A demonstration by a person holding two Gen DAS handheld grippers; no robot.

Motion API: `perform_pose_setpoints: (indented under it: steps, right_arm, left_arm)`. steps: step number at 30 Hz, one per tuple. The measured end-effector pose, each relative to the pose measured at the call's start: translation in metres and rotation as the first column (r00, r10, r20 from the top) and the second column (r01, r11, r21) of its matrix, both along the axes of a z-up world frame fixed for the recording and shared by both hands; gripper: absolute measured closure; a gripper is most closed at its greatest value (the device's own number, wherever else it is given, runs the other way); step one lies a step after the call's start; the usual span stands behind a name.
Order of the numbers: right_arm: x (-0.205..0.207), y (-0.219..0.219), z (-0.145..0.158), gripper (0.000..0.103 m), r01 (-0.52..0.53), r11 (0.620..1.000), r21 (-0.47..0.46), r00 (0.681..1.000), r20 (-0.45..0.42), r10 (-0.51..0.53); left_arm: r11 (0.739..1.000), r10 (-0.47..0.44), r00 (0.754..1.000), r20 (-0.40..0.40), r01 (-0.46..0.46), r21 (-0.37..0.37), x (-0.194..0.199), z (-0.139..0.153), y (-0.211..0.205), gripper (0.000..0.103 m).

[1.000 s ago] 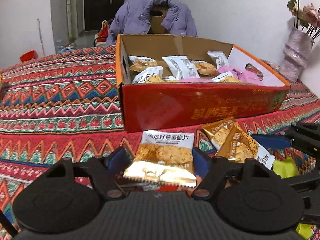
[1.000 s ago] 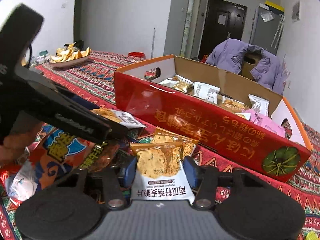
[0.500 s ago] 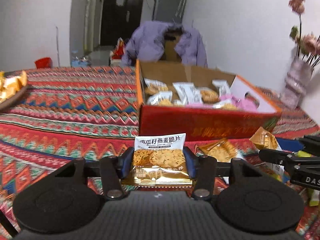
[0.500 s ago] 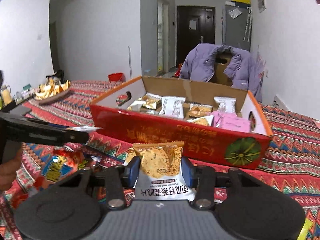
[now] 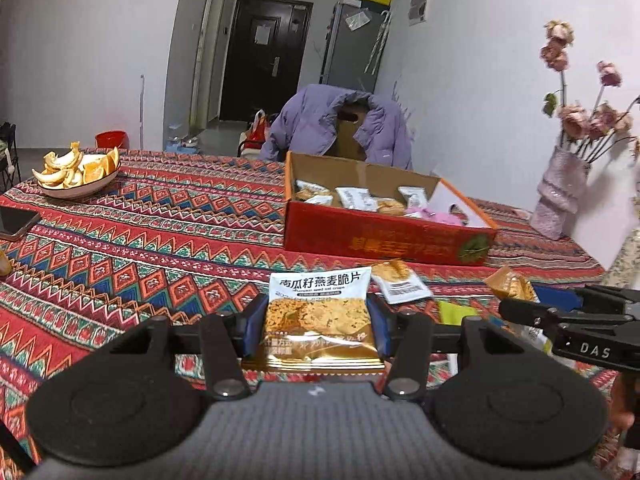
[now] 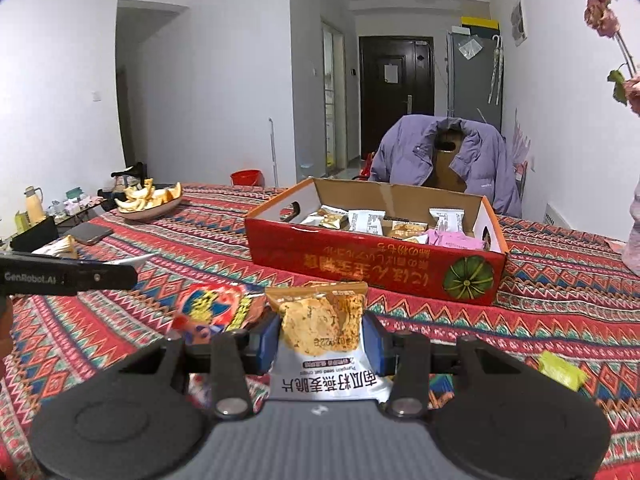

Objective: Organize snacks
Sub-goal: 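Carry both cracker packets into the cardboard box and open both tools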

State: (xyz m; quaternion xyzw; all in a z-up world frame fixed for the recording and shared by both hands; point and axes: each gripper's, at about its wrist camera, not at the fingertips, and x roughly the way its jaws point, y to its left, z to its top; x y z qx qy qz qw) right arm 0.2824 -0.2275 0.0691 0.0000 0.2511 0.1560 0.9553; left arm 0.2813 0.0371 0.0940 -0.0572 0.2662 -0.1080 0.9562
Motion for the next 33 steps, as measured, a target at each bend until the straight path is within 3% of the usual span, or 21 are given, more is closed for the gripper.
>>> perform_pose_setpoints:
  steps: [11,17,20,25,29,33]
  right_arm:
    - [-0.029,-0.015,0.010,0.060,0.005,1.000,0.027,0.999,0.032,-0.006]
    - [-0.004,-0.024,0.019,0.060,-0.009,0.998,0.054,1.000,0.026,0.008]
    - [0.033,-0.033,0.035,0.060,-0.026,0.995,0.094,0.999,0.040,0.022]
    - [0.142,-0.048,0.054,0.060,-0.022,0.992,0.124,1.000,0.006,0.021]
    - [0.250,-0.054,0.050,0.059,0.023,0.980,0.200,0.991,-0.136,0.004]
    - [0.348,-0.059,0.016,0.059,0.113,0.947,0.301,0.946,-0.323,-0.010]
  left_arm:
    - [1.000,-0.009,0.999,0.042,0.009,-0.002,-0.022,0.013,-0.017,0.050]
    - [0.998,-0.042,0.996,0.083,0.039,0.046,0.013,0.035,-0.038,0.050]
    - [0.998,-0.050,0.994,0.094,0.046,0.049,0.058,0.051,-0.051,0.050]
    - [0.997,-0.005,0.998,0.065,-0.001,0.081,0.167,0.067,-0.080,0.050]
    - [0.993,0.044,0.999,0.009,-0.045,0.109,0.260,0.065,-0.104,0.050]
    - [0.985,0.076,0.997,-0.033,-0.070,0.161,0.329,0.046,-0.122,0.050]
